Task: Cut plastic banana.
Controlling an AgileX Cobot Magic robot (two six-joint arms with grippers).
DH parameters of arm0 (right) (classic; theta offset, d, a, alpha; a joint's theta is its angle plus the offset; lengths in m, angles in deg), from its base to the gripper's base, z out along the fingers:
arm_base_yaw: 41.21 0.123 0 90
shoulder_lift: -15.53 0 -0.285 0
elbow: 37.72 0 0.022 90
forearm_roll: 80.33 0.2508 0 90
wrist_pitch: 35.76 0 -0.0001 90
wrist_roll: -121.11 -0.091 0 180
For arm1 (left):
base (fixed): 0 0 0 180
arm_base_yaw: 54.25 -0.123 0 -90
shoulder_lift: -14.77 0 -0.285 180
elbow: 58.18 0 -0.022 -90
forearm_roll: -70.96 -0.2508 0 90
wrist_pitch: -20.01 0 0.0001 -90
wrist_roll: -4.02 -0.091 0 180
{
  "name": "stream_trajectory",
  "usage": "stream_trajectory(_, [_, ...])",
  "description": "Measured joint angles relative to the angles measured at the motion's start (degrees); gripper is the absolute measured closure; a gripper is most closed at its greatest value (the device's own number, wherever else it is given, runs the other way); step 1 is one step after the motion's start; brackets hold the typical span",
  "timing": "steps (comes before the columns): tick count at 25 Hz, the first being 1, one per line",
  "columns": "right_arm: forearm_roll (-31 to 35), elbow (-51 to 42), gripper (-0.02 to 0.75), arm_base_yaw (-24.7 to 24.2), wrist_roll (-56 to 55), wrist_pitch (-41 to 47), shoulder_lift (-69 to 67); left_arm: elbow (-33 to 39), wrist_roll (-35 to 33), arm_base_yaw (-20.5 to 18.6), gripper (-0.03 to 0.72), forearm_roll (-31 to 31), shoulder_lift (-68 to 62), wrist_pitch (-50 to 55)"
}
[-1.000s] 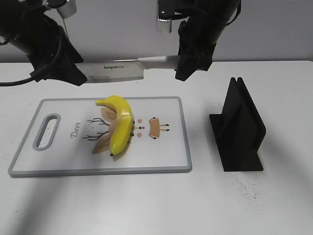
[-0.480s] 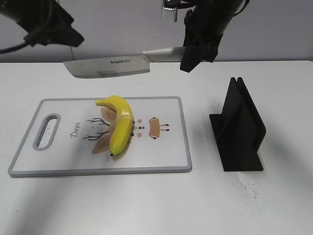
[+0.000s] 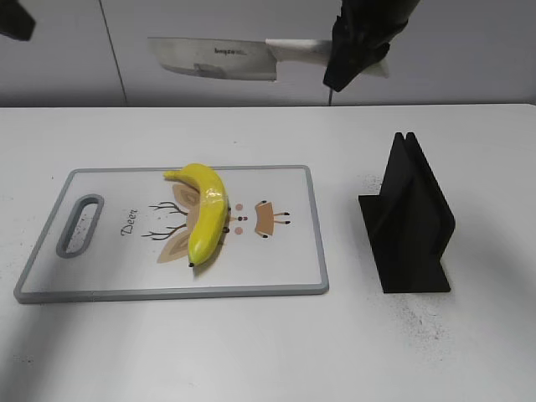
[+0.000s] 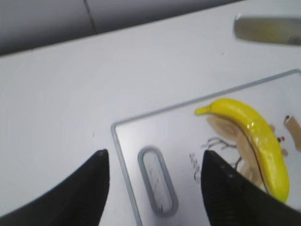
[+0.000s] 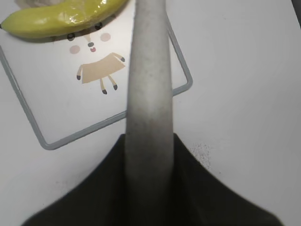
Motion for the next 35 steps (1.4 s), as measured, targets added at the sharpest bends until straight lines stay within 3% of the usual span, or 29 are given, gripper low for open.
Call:
stream_trajectory(2, [-0.37, 0.00, 0.576, 0.00, -4.53, 0.04, 0.61, 0.00, 6.08, -0.84, 0.095, -3.78, 0.40, 6.30])
stream_trajectory(6, [-0.50, 0.00, 0.576, 0.00, -15.76, 0.04, 2.08, 0.12, 10.18, -1.11, 0.100, -9.47, 0.35, 18.80])
stream_trajectory(11, [-0.44, 0.00, 0.576, 0.00, -24.84, 0.11, 4.56, 1.23, 13.68, -1.11, 0.102, -11.07, 1.97, 20.18])
stream_trajectory(15, [-0.87, 0.00, 0.576, 0.00, -30.71, 0.13, 7.12, 7.68, 15.20, -1.11, 0.103, -11.07, 7.87, 20.25])
stream_trajectory(20, [-1.08, -2.14, 0.576, 0.00, -33.17, 0.13, 10.54, 21.22, 15.57, -1.11, 0.104, -11.07, 18.11, 20.38])
stream_trajectory(27, [-1.37, -17.13, 0.576, 0.00, -33.88, -2.09, 18.29, 38.03, 15.58, -1.11, 0.104, -11.13, 36.27, 19.89])
stream_trajectory(35, [-1.61, -37.69, 0.576, 0.00, -36.79, -14.11, 30.54, 47.60, 15.58, -1.11, 0.125, -11.31, 61.98, 16.87])
